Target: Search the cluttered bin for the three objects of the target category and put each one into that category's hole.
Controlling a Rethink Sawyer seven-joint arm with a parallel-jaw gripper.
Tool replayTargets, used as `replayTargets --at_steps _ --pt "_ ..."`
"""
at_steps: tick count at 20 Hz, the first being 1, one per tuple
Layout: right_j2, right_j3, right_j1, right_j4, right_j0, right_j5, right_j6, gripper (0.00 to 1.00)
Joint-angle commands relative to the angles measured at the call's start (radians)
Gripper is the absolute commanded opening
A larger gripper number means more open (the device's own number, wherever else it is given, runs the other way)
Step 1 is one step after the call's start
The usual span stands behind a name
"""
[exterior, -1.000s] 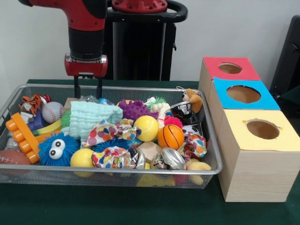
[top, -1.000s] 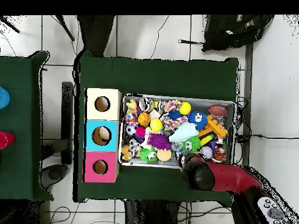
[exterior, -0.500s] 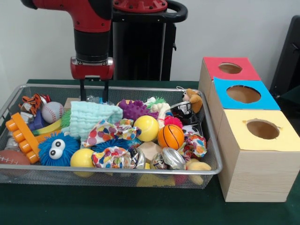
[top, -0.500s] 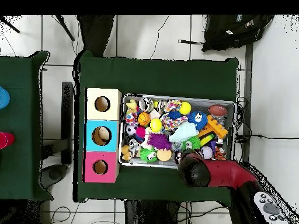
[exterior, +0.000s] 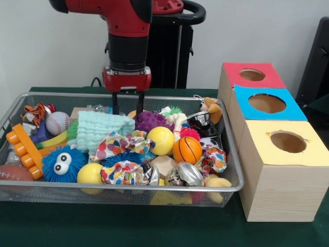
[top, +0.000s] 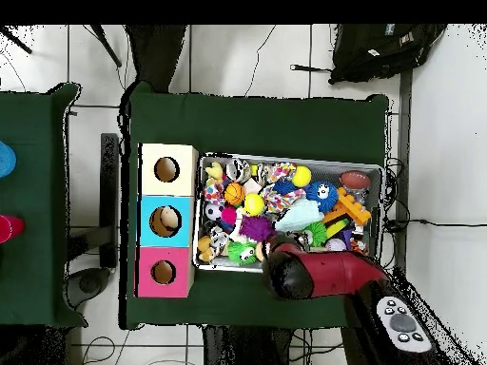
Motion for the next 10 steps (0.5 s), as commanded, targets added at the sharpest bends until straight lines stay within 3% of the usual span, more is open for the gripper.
replayTargets --at_steps 1,10 --pt "-0.011 -0.051 0.020 -0.034 0.003 -0.056 0.102 1.00" --pt "0.033 -0.068 -0.001 -0.044 -0.056 0.021 0.019 1.00"
